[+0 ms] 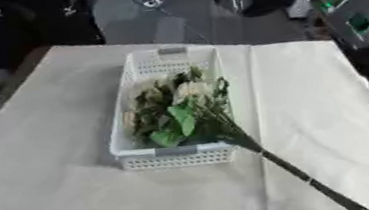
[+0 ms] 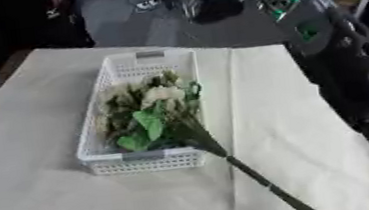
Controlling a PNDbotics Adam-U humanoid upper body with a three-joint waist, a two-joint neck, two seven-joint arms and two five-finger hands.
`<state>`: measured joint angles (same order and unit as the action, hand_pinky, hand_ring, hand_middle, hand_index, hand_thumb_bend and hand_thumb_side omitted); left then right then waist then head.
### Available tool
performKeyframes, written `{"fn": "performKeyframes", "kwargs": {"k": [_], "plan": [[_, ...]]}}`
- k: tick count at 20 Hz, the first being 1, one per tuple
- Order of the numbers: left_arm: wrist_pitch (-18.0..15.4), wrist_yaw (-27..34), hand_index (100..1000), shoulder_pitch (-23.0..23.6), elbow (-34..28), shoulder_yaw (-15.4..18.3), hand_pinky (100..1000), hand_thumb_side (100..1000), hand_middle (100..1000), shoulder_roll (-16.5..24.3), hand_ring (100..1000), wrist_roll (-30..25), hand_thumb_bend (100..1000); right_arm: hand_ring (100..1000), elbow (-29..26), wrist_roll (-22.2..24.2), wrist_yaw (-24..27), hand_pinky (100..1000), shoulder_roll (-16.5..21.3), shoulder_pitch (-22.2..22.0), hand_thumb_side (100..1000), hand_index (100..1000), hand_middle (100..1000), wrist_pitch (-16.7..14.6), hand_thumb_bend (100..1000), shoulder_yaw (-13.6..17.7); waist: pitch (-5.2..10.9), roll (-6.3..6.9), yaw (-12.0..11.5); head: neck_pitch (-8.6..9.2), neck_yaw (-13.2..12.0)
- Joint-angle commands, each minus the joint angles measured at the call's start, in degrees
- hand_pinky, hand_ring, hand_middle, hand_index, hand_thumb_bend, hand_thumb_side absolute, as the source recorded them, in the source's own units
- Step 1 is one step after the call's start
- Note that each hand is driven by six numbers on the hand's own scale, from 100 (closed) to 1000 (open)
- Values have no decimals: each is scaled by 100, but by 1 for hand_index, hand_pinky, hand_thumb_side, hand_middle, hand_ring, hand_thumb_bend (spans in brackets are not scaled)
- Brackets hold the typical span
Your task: Pick up objects on the table and place them in the box.
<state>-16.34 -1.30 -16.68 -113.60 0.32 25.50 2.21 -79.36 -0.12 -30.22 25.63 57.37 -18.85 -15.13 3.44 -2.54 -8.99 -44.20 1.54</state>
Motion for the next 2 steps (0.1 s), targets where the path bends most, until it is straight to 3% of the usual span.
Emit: {"fn": "performKeyframes", "kwargs": {"k": [1, 2], "plan": [[-1, 14, 839, -72, -99, -2, 584, 759, 644, 43, 723, -6, 100, 1000, -245, -956, -53, 980, 292, 126, 357, 1000, 1000, 182, 199, 244, 46, 20, 13, 8, -55], [1, 13, 839, -71, -99, 0, 584, 759, 644, 45, 723, -5, 100, 1000, -299, -1055, 3, 976, 346, 91, 356, 1000, 1000, 233, 183, 289, 48, 17, 19, 8, -88]]}}
